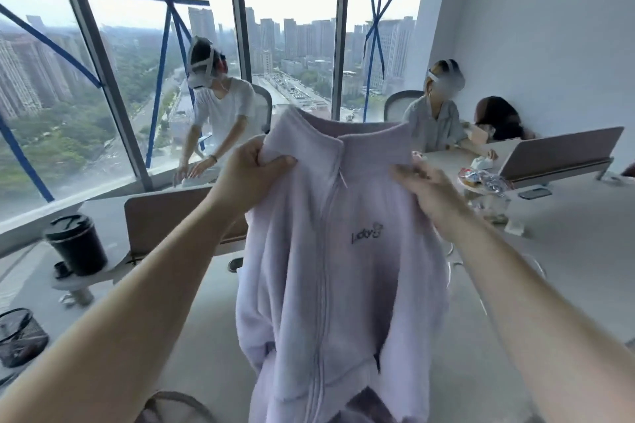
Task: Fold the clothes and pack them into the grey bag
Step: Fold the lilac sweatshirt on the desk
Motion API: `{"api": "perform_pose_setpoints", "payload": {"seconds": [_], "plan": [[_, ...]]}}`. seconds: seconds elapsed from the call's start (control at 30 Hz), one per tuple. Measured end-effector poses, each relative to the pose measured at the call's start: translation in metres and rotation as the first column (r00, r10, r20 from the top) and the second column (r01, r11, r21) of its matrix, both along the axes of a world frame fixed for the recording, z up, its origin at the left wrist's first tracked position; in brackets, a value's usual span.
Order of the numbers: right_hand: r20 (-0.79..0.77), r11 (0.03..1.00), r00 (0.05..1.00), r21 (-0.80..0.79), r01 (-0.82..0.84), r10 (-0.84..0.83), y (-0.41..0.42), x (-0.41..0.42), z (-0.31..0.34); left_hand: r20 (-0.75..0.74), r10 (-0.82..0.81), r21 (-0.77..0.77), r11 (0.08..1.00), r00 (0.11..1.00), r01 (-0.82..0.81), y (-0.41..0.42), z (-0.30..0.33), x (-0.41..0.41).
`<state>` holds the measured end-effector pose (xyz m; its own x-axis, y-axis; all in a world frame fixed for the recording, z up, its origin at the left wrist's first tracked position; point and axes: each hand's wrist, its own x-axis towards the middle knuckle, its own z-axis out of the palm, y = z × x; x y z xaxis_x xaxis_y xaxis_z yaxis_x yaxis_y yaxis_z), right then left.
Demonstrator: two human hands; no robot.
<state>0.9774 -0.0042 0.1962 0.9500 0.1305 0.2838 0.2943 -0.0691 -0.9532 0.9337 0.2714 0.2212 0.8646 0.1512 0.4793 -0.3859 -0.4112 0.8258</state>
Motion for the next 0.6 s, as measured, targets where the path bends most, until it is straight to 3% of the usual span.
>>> {"api": "perform_pose_setpoints", "payload": {"seconds": [0.17, 0.3, 0.4, 0.5, 0.6], "plan": [[-0.124, 0.984, 0.978, 0.040, 0.176, -0.170, 0.012, -0.024, -0.053, -0.149, 0.120, 0.117, 0.988, 0.982, -0.103, 0.018, -0.052, -0.002], [-0.077, 0.991, 0.991, 0.078, 0.112, -0.106, 0.004, -0.031, -0.028, -0.171, 0.129, 0.153, 0.983, 0.977, -0.103, 0.017, -0.056, -0.013], [0.014, 0.999, 1.000, 0.036, 0.008, -0.008, -0.009, -0.034, 0.003, -0.234, 0.035, 0.099, 0.995, 0.972, -0.012, 0.014, -0.033, -0.023], [0.117, 0.998, 0.992, 0.029, -0.057, 0.054, -0.027, -0.033, 0.044, -0.172, -0.058, 0.049, 0.997, 0.983, 0.067, 0.007, 0.008, -0.034], [0.226, 0.990, 0.974, 0.126, -0.062, 0.032, -0.042, -0.022, 0.086, 0.006, -0.075, -0.002, 0.997, 0.997, 0.075, -0.010, 0.056, -0.041]]}}
